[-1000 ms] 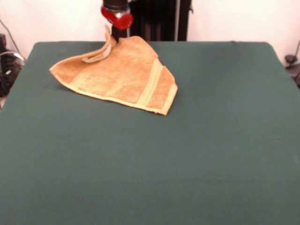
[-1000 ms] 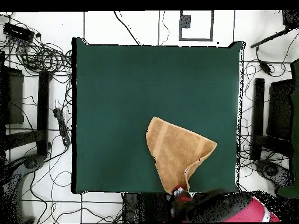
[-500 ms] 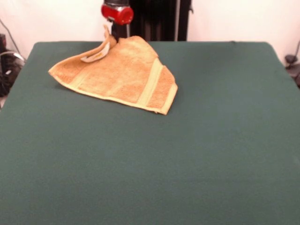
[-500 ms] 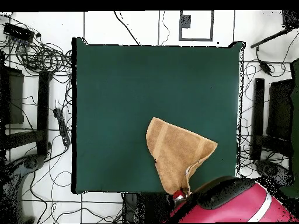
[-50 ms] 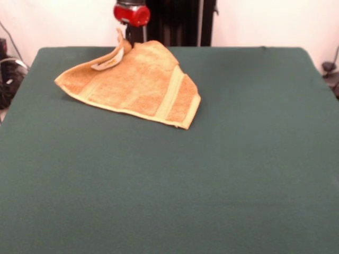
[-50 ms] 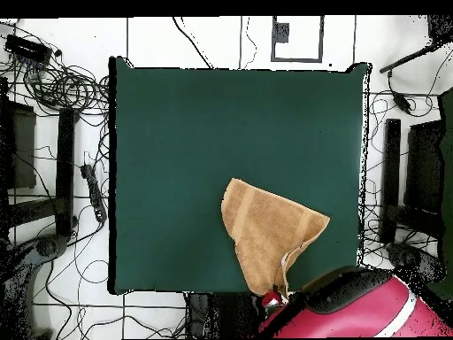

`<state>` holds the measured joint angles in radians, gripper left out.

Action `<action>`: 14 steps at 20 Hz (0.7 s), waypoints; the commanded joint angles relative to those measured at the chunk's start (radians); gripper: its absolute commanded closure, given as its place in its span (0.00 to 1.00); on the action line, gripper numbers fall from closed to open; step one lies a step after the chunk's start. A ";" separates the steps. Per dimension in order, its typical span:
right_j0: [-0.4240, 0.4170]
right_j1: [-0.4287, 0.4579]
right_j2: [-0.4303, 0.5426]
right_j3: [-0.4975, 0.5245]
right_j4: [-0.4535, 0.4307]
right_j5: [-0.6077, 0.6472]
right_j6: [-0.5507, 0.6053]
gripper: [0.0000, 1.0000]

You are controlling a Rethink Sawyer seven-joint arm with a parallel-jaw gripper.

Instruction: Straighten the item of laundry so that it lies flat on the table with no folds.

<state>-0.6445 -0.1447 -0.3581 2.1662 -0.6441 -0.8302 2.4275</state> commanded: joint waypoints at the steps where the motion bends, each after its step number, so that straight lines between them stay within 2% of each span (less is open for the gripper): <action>1: -0.015 0.178 0.119 -0.355 0.049 0.438 -0.024 1.00; 4: -0.018 0.127 0.109 -0.361 -0.002 0.480 -0.042 1.00; 7: -0.030 0.032 0.138 -0.354 -0.093 0.556 -0.060 1.00; 10: -0.026 -0.055 0.148 -0.329 -0.127 0.617 -0.065 1.00; 14: -0.030 -0.128 0.155 -0.300 -0.156 0.675 -0.065 1.00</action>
<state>-0.6707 -0.2619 -0.3028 2.1033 -0.8291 -0.5204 2.4275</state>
